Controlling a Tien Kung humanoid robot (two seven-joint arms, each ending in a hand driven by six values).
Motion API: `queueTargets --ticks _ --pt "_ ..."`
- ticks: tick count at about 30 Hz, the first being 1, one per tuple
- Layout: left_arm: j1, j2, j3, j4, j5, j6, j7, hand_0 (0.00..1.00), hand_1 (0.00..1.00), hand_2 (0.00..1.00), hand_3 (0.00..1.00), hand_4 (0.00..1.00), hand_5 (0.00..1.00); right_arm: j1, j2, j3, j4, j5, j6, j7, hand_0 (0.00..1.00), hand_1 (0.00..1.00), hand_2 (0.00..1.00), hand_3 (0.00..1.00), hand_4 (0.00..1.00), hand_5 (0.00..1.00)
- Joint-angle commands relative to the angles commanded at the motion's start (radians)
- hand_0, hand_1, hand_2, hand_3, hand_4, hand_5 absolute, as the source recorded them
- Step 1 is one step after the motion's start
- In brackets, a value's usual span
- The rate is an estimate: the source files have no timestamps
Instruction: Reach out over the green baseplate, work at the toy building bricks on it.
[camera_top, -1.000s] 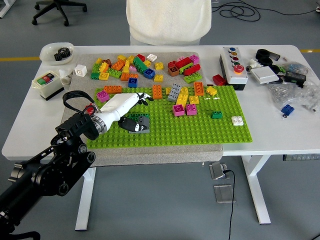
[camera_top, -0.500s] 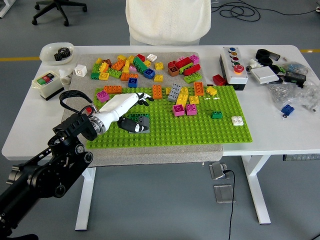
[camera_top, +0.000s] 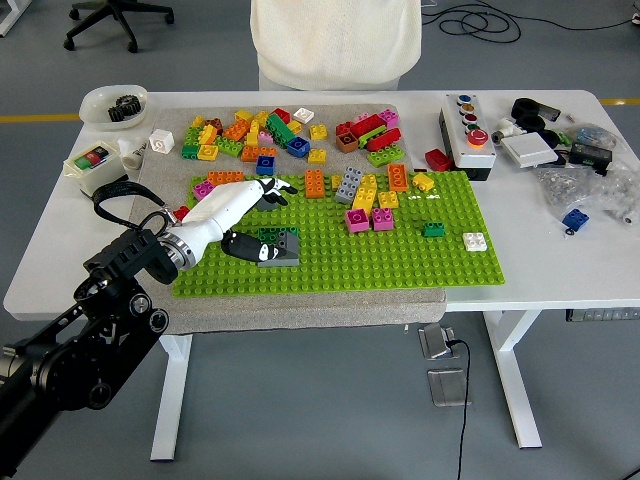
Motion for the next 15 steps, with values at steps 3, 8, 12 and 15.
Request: queueTargets --ticks 3,8,12,15 --pt "0.021 0.009 -0.011 -0.018 -0.002 0.013 -0.007 0.923 0.875 0.830 0.600 0.996 0.354 0.000 0.000 -0.001 0.000 -0.001 0.000 0.000 0.740 0.643 0.679 0.604 0.812 0.527" --pt "0.044 0.025 -0.023 -0.036 0.003 0.044 -0.021 0.997 0.942 0.868 0.592 0.998 0.494 0.000 -0.002 -0.001 0.000 -0.003 0.001 0.000 0.740 0.643 0.679 0.605 0.812 0.526" --pt "0.053 0.033 -0.031 -0.043 0.017 0.060 -0.033 0.997 0.942 0.868 0.592 0.998 0.494 0.001 -0.002 0.000 0.000 -0.004 0.001 0.000 0.740 0.643 0.679 0.605 0.812 0.526" --pt "0.058 0.032 -0.028 -0.040 0.018 0.063 -0.039 0.998 0.973 0.905 0.592 0.998 0.559 0.002 -0.001 0.000 0.000 -0.002 0.001 0.000 0.740 0.643 0.679 0.605 0.812 0.526"
